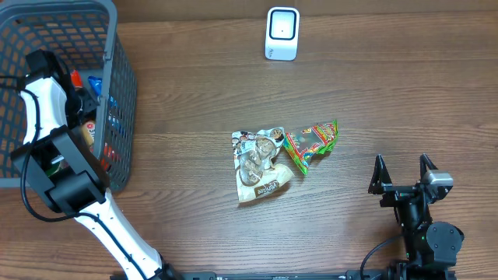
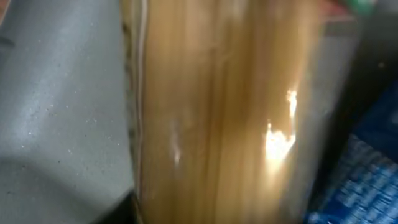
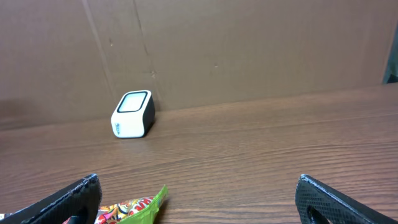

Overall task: Scan the item barcode
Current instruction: 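Lift the San Remo spaghetti pack up out of the basket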

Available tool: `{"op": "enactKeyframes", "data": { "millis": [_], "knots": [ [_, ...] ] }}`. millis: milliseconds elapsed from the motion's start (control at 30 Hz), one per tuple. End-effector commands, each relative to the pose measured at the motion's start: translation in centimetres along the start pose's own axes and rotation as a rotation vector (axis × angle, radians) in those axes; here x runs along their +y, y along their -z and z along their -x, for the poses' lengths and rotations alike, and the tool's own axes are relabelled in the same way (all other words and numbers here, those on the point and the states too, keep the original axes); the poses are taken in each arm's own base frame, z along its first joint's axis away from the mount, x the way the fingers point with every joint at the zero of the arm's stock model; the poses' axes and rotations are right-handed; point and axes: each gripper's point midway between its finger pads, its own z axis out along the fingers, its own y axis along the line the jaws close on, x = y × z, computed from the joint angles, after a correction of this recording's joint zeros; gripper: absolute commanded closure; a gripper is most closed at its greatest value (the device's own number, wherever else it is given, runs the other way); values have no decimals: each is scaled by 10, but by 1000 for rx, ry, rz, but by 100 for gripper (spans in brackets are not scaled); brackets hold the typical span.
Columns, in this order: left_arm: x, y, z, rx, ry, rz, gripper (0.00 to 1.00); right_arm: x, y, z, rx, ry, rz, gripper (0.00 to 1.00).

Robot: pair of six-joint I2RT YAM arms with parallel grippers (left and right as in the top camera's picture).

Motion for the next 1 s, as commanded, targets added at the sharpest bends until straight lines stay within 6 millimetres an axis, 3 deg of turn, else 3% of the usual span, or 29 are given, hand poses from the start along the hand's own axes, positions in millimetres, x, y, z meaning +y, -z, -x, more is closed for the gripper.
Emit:
{"op": "enactKeyframes", "data": {
  "millis": [0,133,333,467,567,733,967],
  "knots": [
    [-6,-40,-25,103,-31,9,87,-3,0,-2,-4,3,-11,0],
    [-11,-40,-26,104,-41,9,96,-3,0,-2,-4,3,-11,0],
    [-12,-33,-27,106,-48,13,96,-3,0,-2,-4,3,-11,0],
    [-11,-16,-19,70,-46,11,96,-3,0,-2,-4,3,-11,0],
    [-10,10,-8,11,-39,4,96,-3,0,-2,-4,3,-11,0],
    [-7,70,13,-123,-24,-14,96,-3,0,-2,-4,3,-11,0],
    [0,146,25,-278,-10,-34,96,-3,0,-2,-4,3,-11,0]
  ]
}}
